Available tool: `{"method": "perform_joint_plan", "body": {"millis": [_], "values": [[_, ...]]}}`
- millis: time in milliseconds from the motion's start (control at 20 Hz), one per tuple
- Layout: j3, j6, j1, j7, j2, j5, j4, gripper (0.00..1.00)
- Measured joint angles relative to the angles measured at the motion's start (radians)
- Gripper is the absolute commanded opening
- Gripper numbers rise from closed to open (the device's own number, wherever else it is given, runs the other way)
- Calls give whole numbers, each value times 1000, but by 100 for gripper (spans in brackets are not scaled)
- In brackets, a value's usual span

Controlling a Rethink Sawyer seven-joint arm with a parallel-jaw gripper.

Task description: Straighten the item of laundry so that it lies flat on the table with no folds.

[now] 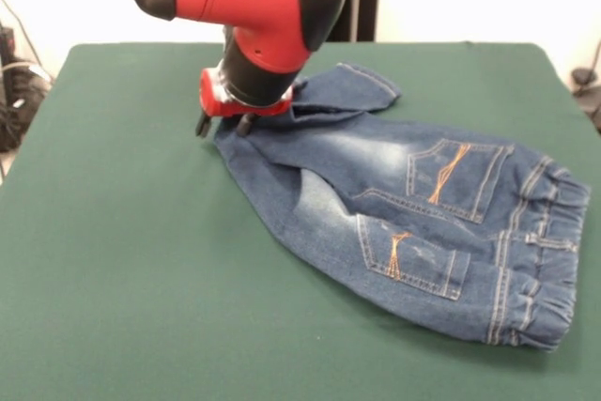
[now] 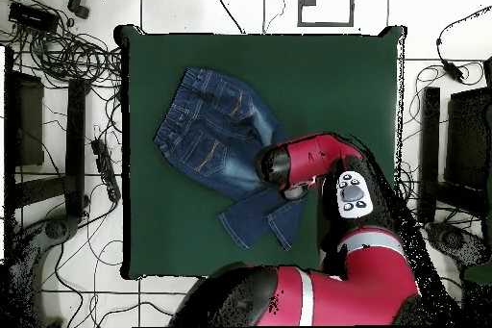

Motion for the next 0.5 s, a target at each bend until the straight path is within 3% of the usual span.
{"method": "perform_joint_plan", "body": {"millis": [500], "values": [[3, 50, -27, 0, 15, 13, -16, 100]]}}
